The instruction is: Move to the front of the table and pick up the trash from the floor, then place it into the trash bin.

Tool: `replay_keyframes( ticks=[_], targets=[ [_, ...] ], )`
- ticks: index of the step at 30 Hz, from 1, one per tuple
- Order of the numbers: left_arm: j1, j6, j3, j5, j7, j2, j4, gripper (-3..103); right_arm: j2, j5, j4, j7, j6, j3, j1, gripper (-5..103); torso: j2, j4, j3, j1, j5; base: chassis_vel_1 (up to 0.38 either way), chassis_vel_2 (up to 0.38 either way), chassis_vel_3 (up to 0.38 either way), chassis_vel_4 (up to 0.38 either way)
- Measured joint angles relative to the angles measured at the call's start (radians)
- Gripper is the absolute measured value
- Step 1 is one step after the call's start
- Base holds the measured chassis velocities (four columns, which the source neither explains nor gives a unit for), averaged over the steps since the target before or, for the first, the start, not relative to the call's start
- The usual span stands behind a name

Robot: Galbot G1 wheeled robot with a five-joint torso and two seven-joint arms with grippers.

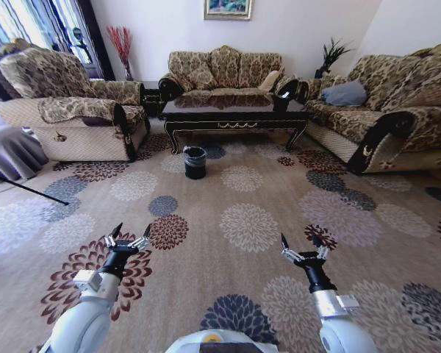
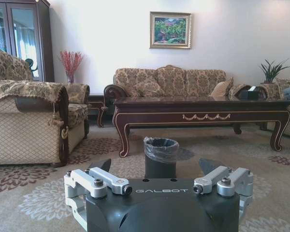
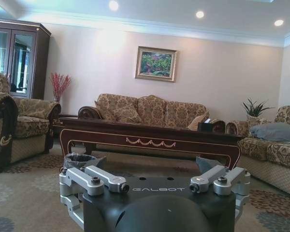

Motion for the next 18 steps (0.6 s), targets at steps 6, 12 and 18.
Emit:
replay_keyframes(
  ticks=[6, 12, 18],
  targets=[
    [0.000, 0.000, 0.000, 0.000, 0.000, 0.000, 0.000, 100, 0.000, 0.000, 0.000, 0.000, 0.000, 0.000, 0.000, 100, 0.024, 0.0000, 0.017, 0.007, 0.0000, 0.000, 0.000, 0.000, 0.000],
    [0.000, 0.000, 0.000, 0.000, 0.000, 0.000, 0.000, 100, 0.000, 0.000, 0.000, 0.000, 0.000, 0.000, 0.000, 100, 0.050, 0.0000, 0.033, 0.016, 0.0000, 0.000, 0.000, 0.000, 0.000],
    [0.000, 0.000, 0.000, 0.000, 0.000, 0.000, 0.000, 100, 0.000, 0.000, 0.000, 0.000, 0.000, 0.000, 0.000, 100, 0.069, 0.0000, 0.047, 0.022, 0.0000, 0.000, 0.000, 0.000, 0.000]
  ],
)
